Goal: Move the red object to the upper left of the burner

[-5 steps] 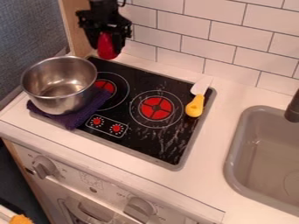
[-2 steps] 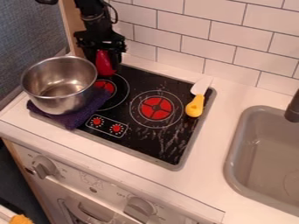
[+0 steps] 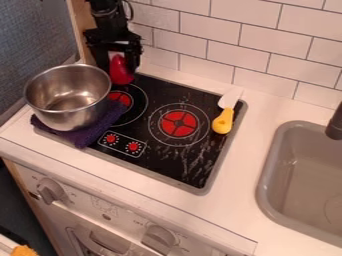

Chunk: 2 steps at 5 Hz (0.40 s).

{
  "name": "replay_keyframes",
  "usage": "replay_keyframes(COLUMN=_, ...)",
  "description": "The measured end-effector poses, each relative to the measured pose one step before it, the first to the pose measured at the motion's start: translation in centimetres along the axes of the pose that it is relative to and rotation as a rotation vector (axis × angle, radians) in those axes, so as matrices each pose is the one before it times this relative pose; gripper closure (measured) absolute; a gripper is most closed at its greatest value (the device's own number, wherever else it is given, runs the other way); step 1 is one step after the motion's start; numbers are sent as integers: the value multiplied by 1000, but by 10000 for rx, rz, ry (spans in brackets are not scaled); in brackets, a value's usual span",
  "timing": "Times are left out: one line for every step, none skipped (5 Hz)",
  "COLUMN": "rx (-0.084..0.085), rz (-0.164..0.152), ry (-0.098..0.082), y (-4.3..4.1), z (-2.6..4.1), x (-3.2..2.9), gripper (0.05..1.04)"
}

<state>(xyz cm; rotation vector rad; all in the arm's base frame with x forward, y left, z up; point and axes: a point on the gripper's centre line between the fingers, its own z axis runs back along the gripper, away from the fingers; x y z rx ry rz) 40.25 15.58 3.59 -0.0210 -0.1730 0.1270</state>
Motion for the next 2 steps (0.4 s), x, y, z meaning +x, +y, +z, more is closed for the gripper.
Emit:
replay_keyframes(rx=507, rz=-795, ry=-367, y=-1539, z=4336, x=1923, gripper=81)
replay_keyframes(rx=-125, rz=-562, ry=181, y=-1606, z=1171, x=307, gripper=83)
